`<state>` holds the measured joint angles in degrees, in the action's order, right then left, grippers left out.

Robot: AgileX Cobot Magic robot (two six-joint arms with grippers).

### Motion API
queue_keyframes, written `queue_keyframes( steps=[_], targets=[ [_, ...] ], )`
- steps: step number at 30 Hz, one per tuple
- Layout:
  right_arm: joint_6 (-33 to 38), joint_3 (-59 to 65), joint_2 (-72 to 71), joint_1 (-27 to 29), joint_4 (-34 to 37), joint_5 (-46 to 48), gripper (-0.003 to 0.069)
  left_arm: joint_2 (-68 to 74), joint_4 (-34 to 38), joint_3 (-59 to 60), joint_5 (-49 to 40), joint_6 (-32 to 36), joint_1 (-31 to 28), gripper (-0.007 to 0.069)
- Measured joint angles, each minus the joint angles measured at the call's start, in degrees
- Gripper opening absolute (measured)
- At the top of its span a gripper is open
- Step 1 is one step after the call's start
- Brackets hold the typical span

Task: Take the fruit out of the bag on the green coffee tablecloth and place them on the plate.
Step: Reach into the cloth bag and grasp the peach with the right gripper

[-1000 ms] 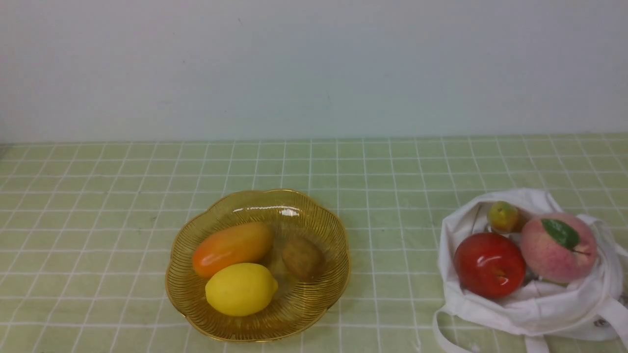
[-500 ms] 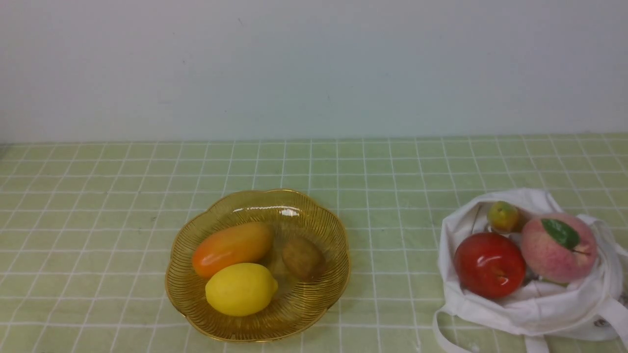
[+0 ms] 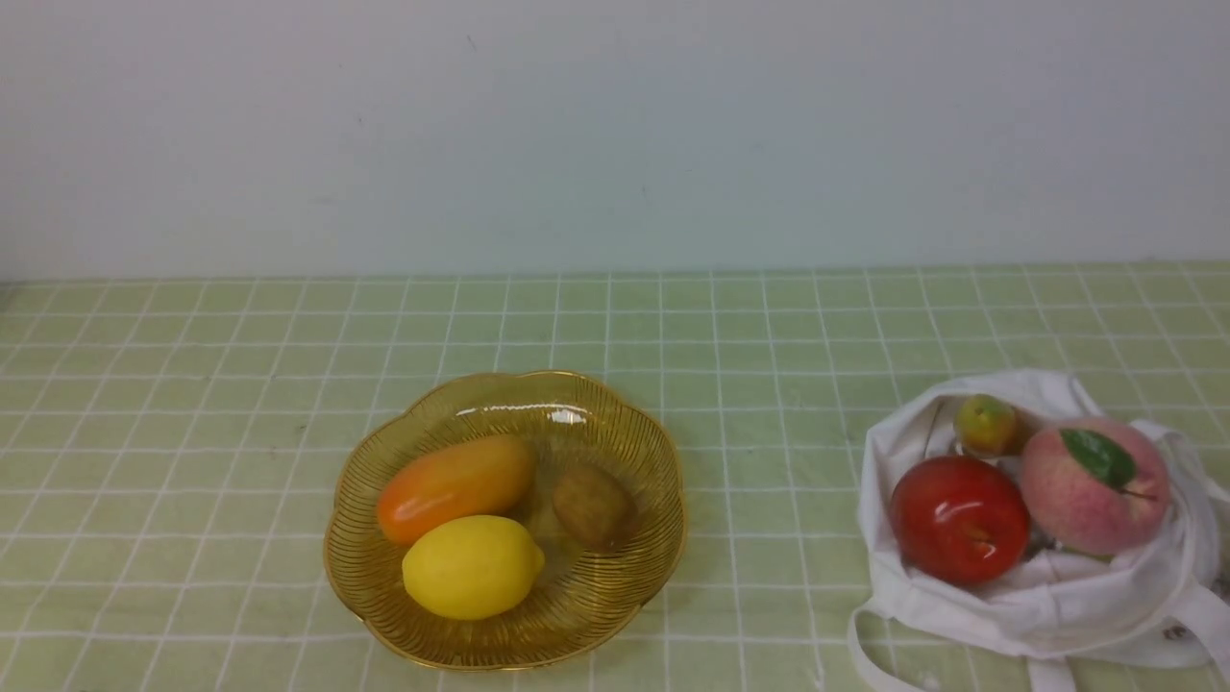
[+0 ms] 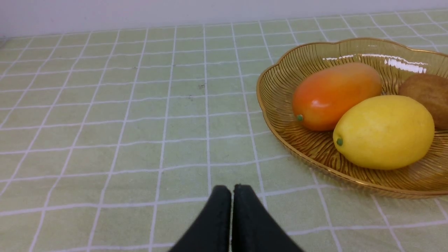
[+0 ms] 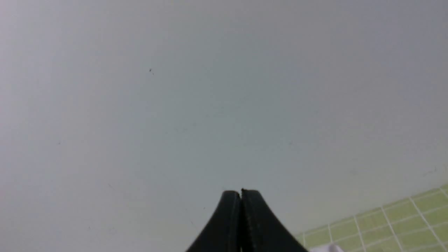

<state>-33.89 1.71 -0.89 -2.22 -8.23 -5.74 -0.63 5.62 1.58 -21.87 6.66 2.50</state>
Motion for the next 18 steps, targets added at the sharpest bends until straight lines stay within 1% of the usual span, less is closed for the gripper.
queue_keyframes(
  steps=[2, 4, 6, 7, 10, 11, 13, 15, 17, 18],
  targets=[
    [0.0, 0.0, 0.0, 0.0, -0.3, -2.4, -0.0014, 0.0, 0.0, 0.0, 0.0, 0.0, 0.0, -0.0008],
    [0.3, 0.0, 0.0, 0.1, -0.5, -9.5, -0.0014, 0.0, 0.0, 0.0, 0.0, 0.0, 0.0, -0.0008],
    [0.9, 0.0, 0.0, 0.2, -0.5, -12.5, -0.0014, 0.0, 0.0, 0.0, 0.0, 0.0, 0.0, -0.0008],
    [2.1, 0.0, 0.0, 0.3, 0.1, -16.7, -0.0014, 0.0, 0.0, 0.0, 0.0, 0.0, 0.0, -0.0008],
    [3.3, 0.0, 0.0, 0.5, 3.8, -21.8, -0.0014, 0.0, 0.0, 0.0, 0.0, 0.0, 0.0, -0.0008],
    [3.5, 0.0, 0.0, 0.5, 6.5, -24.4, -0.0014, 0.0, 0.0, 0.0, 0.0, 0.0, 0.0, -0.0008],
    [4.0, -0.1, 0.0, 0.7, 9.0, -26.1, -0.0014, 0.0, 0.0, 0.0, 0.0, 0.0, 0.0, -0.0008],
    [5.7, -2.0, 0.2, 0.7, 11.0, -23.1, -0.0013, 0.0, 0.0, 0.0, 0.0, 0.0, 0.0, -0.0008],
    [9.6, -8.9, 2.3, 0.7, 10.8, -13.3, -0.0013, 0.0, 0.0, 0.0, 0.0, 0.0, 0.0, -0.0008],
    [9.6, -8.9, 2.5, 0.7, 10.7, -12.2, -0.0013, 0.0, 0.0, 0.0, 0.0, 0.0, 0.0, -0.0008]
  ],
)
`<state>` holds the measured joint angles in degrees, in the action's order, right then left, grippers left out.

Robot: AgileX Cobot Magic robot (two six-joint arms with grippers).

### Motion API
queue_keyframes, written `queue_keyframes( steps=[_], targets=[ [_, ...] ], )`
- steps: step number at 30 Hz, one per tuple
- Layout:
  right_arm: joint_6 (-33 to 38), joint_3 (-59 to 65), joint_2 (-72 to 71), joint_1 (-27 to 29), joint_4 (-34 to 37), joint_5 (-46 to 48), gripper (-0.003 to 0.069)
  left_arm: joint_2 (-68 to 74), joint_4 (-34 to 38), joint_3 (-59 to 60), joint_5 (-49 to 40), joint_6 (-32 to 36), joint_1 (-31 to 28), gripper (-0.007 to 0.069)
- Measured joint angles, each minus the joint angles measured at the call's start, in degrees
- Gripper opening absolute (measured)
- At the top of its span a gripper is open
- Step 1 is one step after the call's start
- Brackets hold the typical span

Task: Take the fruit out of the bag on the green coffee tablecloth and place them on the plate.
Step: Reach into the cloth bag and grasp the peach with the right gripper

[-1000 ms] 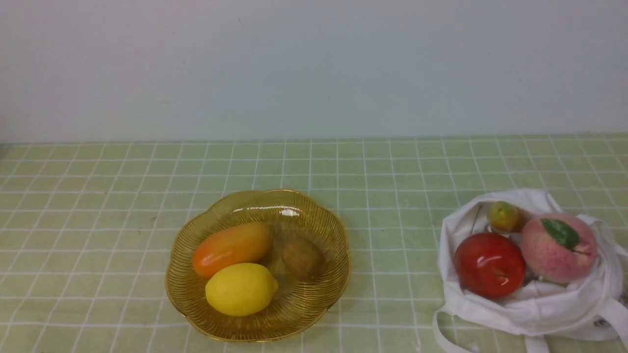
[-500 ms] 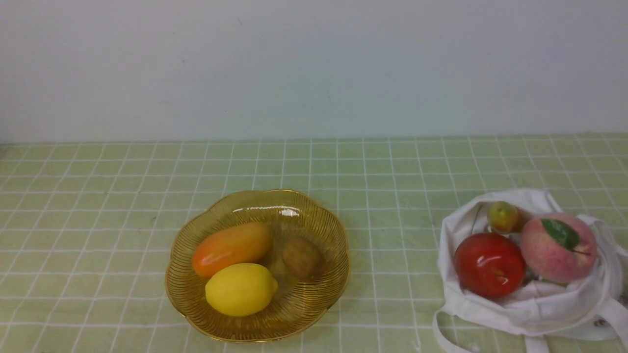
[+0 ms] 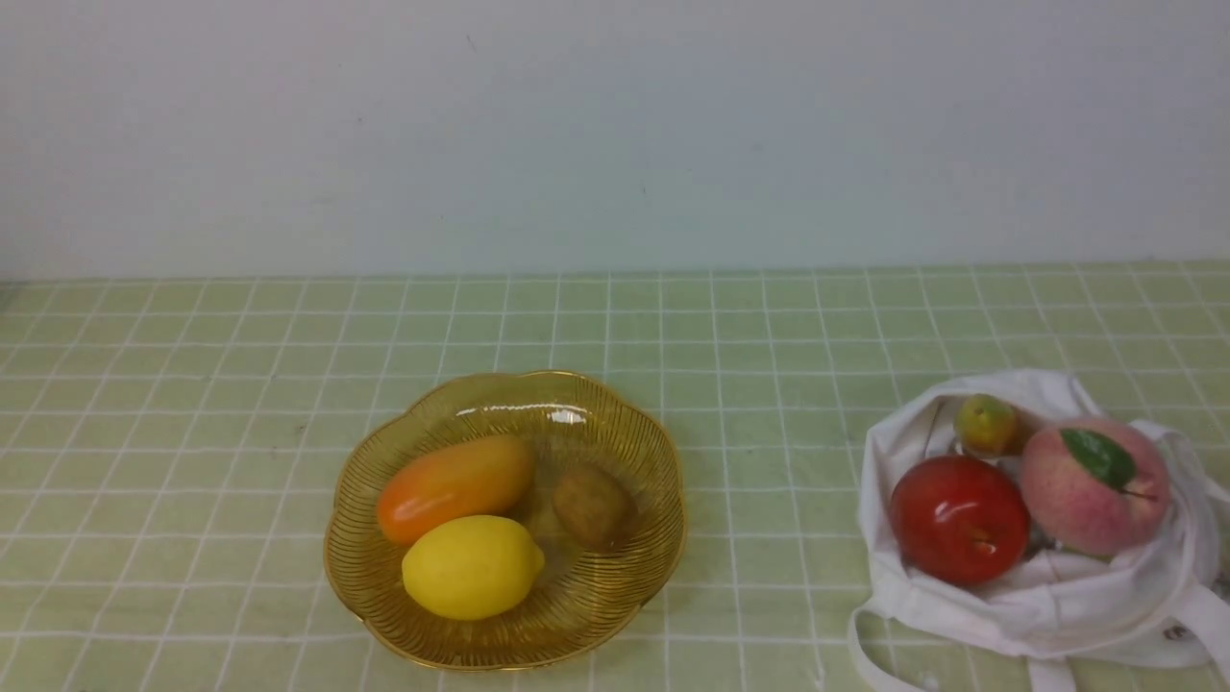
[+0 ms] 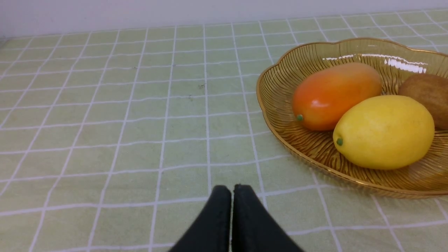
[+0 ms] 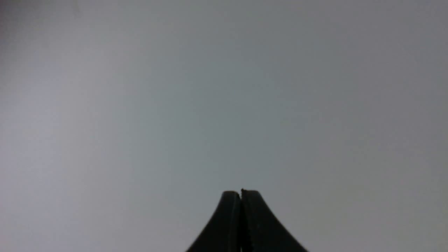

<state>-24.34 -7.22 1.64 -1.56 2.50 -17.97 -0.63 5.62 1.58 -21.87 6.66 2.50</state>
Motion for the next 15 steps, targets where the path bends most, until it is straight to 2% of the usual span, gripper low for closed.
queue_keyframes(
  steps=[1, 4, 5, 8, 9, 13, 15],
  targets=[
    [2.9, -6.9, 3.5, 0.0, -1.1, 11.1, -0.0013, 0.0, 0.0, 0.0, 0.0, 0.0, 0.0, -0.0008],
    [5.7, -14.9, 9.3, 0.0, -2.9, 24.3, -0.0013, 0.0, 0.0, 0.0, 0.0, 0.0, 0.0, -0.0008],
    [7.7, -20.9, 15.0, 0.0, -4.5, 33.7, -0.0013, 0.0, 0.0, 0.0, 0.0, 0.0, 0.0, -0.0008],
    [11.1, -29.5, 25.3, 0.0, -6.7, 51.0, -0.0013, 0.0, 0.0, 0.0, 0.0, 0.0, 0.0, -0.0008],
    [12.7, -32.8, 31.7, 0.0, -7.0, 60.1, -0.0013, 0.0, 0.0, 0.0, 0.0, 0.0, 0.0, -0.0008],
    [14.2, -38.0, 41.6, 0.0, -5.9, 71.6, -0.0011, 0.0, 0.0, 0.0, 0.0, 0.0, 0.0, -0.0008],
    [16.0, -41.1, 49.5, 0.0, -2.0, 75.7, -0.0011, 0.0, 0.0, 0.0, 0.0, 0.0, 0.0, -0.0008]
  ],
)
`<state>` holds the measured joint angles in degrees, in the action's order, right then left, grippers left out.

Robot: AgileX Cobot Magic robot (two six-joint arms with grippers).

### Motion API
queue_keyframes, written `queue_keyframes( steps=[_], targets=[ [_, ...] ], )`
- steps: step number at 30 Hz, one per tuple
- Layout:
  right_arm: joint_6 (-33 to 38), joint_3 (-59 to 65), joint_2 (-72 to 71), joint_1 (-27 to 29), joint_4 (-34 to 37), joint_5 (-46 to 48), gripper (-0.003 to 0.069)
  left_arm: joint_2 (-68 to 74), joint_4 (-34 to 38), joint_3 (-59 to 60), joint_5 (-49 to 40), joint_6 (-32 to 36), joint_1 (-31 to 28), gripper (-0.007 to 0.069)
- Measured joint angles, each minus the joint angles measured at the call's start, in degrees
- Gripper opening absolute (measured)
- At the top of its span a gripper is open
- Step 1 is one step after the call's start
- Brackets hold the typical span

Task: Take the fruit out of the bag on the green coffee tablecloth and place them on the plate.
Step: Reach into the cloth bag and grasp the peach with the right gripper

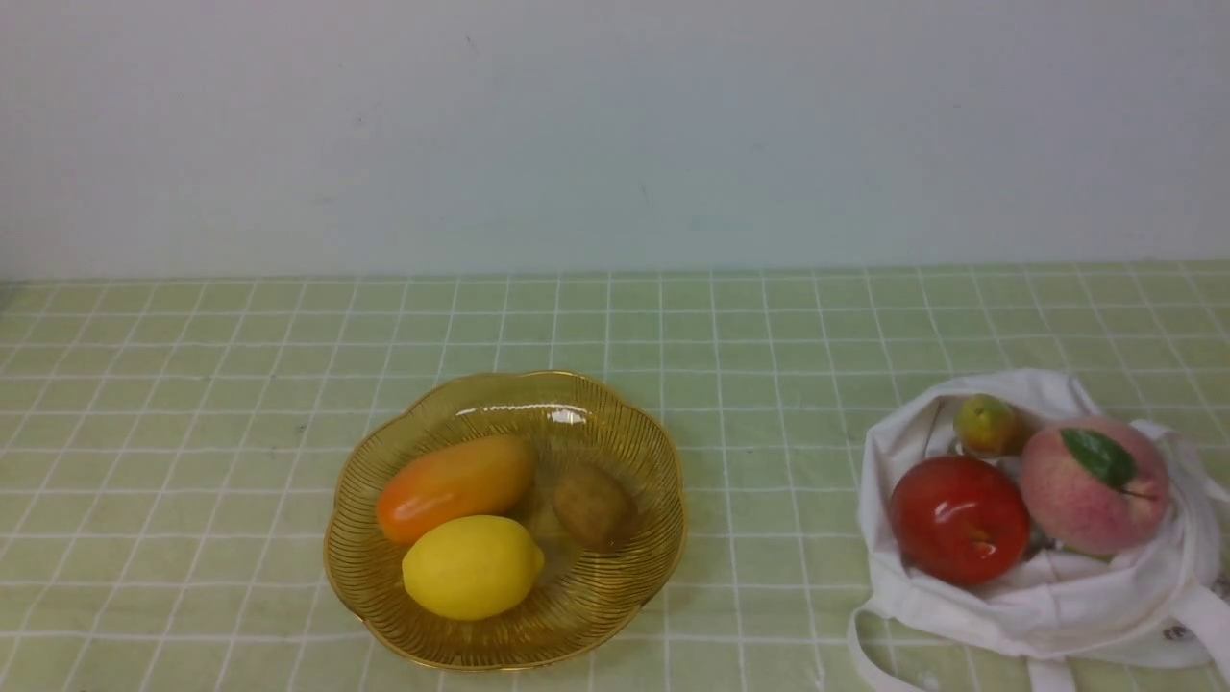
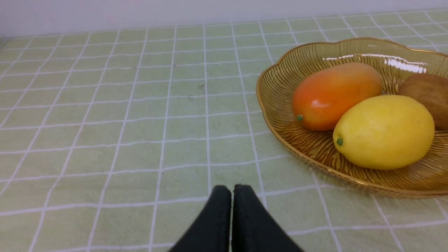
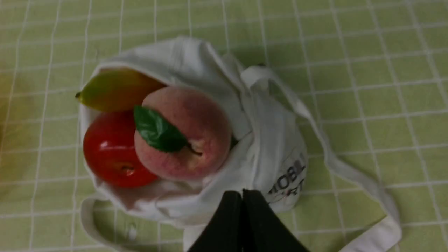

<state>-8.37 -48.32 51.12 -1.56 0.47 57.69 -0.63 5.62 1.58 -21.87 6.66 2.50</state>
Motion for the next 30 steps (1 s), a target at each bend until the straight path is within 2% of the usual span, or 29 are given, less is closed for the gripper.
queue_keyframes(
  steps=[4, 8, 10, 12, 16, 18, 22, 30],
  targets=[
    [3.7, -2.6, 6.5, 0.0, 5.0, 0.3, 0.0003, 0.0, 0.0, 0.0, 0.0, 0.0, 0.0, -0.0008],
    [12.1, -5.2, 13.2, 0.0, 13.9, -1.1, 0.0126, 0.0, 0.0, 0.0, 0.0, 0.0, 0.0, -0.0008],
    [15.7, -5.5, 14.4, 0.0, 15.5, -3.3, 0.0209, 0.0, 0.0, 0.0, 0.0, 0.0, 0.0, -0.0008],
    [18.8, -5.5, 15.7, 0.0, 15.9, -6.4, 0.0323, 0.0, 0.0, 0.0, 0.0, 0.0, 0.0, -0.0008],
    [20.3, -5.5, 18.6, 0.0, 16.0, -10.1, 0.0564, 0.0, 0.0, 0.0, 0.0, 0.0, 0.0, -0.0008],
    [20.4, -5.5, 20.3, 0.0, 16.0, -11.0, 0.0635, 0.0, 0.0, 0.0, 0.0, 0.0, 0.0, -0.0008],
    [20.5, -5.5, 24.7, 0.0, 15.0, -12.4, 0.0683, 0.0, 0.0, 0.0, 0.0, 0.0, 0.0, -0.0008],
    [20.6, -5.5, 30.3, 0.0, 14.2, -12.8, 0.0691, 0.0, 0.0, 0.0, 0.0, 0.0, 0.0, -0.0008]
  ],
)
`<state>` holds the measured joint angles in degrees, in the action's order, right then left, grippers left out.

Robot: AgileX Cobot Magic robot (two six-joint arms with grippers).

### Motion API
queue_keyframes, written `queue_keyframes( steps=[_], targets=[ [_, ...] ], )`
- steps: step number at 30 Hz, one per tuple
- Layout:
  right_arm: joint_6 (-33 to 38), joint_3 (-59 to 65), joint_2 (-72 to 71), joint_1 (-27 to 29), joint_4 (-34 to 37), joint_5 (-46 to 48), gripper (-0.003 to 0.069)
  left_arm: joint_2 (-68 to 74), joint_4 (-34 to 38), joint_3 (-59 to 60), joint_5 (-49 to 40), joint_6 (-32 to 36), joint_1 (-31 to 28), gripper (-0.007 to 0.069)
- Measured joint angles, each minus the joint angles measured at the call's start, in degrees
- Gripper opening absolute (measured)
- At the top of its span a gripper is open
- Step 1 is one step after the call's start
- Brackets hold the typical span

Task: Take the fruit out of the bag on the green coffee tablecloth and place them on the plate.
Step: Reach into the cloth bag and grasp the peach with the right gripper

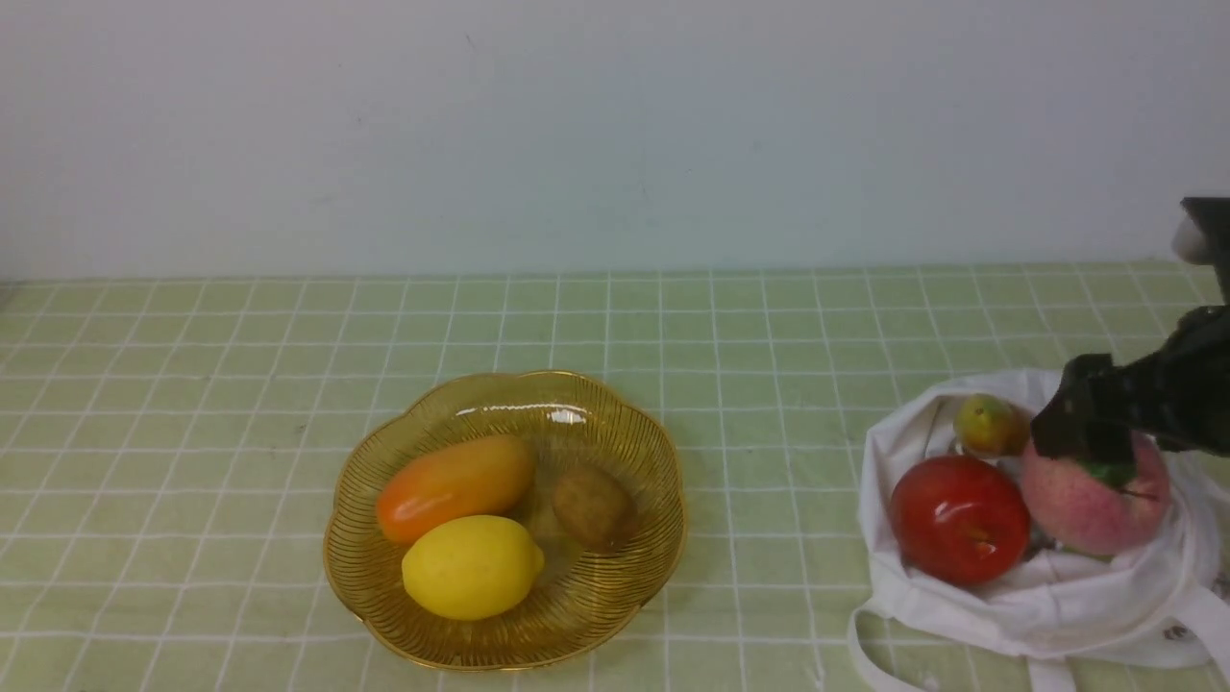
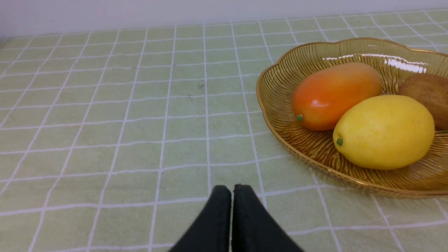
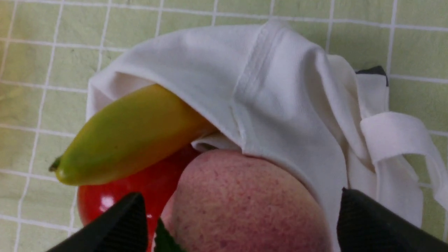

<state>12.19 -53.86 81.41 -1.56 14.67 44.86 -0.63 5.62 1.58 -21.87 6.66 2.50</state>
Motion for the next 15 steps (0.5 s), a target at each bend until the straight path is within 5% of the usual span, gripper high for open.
queue_keyframes(
  steps=[7, 12, 15],
  targets=[
    [0.2, 0.0, 1.7, 0.0, 0.0, 0.2, 0.0683, 0.0, 0.0, 0.0, 0.0, 0.0, 0.0, -0.0008],
    [0.3, 0.0, 1.9, 0.0, -0.1, 0.5, 0.0566, 0.0, 0.0, 0.0, 0.0, 0.0, 0.0, -0.0008],
    [0.2, 0.0, 1.9, 0.0, -0.1, 0.9, 0.0565, 0.0, 0.0, 0.0, 0.0, 0.0, 0.0, -0.0008]
  ],
)
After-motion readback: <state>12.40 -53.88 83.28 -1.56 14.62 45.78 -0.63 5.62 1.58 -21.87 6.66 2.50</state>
